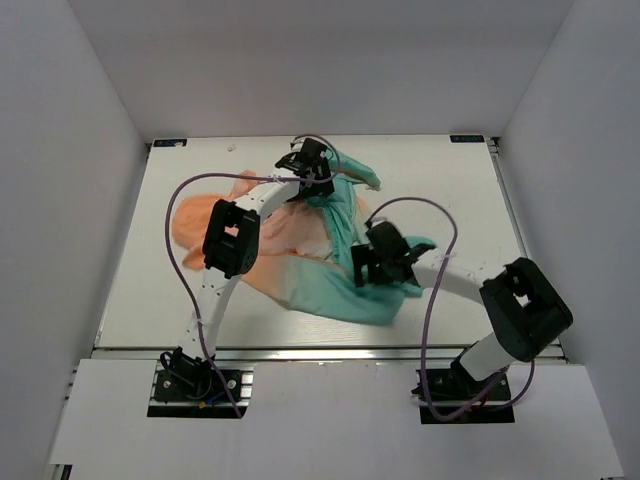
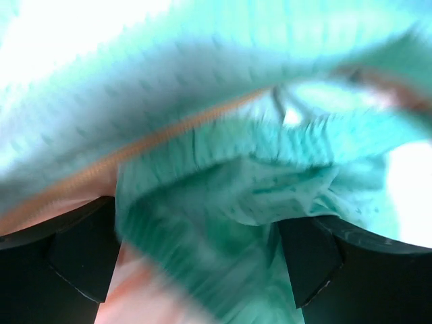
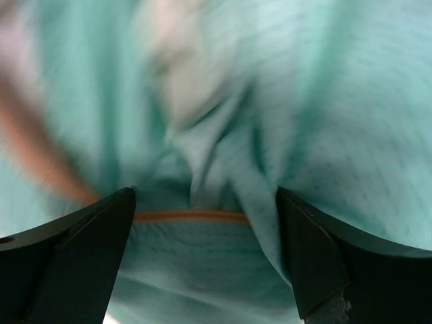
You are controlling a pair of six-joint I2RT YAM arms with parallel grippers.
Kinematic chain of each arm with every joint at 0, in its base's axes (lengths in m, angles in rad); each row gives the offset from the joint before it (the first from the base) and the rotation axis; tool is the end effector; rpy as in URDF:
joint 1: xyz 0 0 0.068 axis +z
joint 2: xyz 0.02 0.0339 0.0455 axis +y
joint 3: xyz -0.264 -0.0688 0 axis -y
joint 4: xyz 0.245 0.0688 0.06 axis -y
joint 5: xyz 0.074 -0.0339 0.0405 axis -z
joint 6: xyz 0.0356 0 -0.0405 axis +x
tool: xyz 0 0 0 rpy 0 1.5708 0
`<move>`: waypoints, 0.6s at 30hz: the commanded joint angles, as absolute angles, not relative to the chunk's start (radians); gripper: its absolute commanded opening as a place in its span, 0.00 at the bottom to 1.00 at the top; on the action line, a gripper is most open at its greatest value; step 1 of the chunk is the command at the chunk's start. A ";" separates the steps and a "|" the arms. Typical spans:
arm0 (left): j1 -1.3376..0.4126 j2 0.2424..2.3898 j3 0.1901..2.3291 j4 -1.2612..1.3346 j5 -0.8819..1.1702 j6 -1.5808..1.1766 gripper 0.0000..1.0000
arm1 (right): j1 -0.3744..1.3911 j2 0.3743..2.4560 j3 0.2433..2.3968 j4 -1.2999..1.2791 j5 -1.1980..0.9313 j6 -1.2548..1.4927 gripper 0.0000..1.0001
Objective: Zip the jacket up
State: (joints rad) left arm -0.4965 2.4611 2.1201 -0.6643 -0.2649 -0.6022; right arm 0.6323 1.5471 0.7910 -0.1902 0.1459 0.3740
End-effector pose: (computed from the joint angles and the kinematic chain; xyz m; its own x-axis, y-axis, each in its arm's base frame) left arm 0.4742 -0.2463 0.1627 -0.8023 -0.1871 -0.5668 -0.1433 0.9822 -0.1214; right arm 0.2427 0.1714 0.1644 -0.7978 -0.1364 -0.5874 -0.2414 0.9649 0.1038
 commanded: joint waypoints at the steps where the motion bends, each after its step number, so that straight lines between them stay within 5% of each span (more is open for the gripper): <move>1: -0.499 2.585 2.207 -0.418 -0.006 -0.506 0.98 | 0.828 1.529 0.692 -0.253 0.008 0.564 0.89; 6: -0.515 2.634 2.335 -0.412 0.158 -0.474 0.98 | 0.997 1.470 0.773 -0.296 0.012 0.531 0.89; 18: -0.525 2.234 2.125 -0.638 0.015 -0.360 0.98 | 0.997 1.304 0.905 -0.529 0.224 0.474 0.89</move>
State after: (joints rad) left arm -0.5270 2.4275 2.1246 -0.5480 0.0330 -0.3981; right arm 0.9970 1.3453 0.8936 -0.4316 0.1604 0.4744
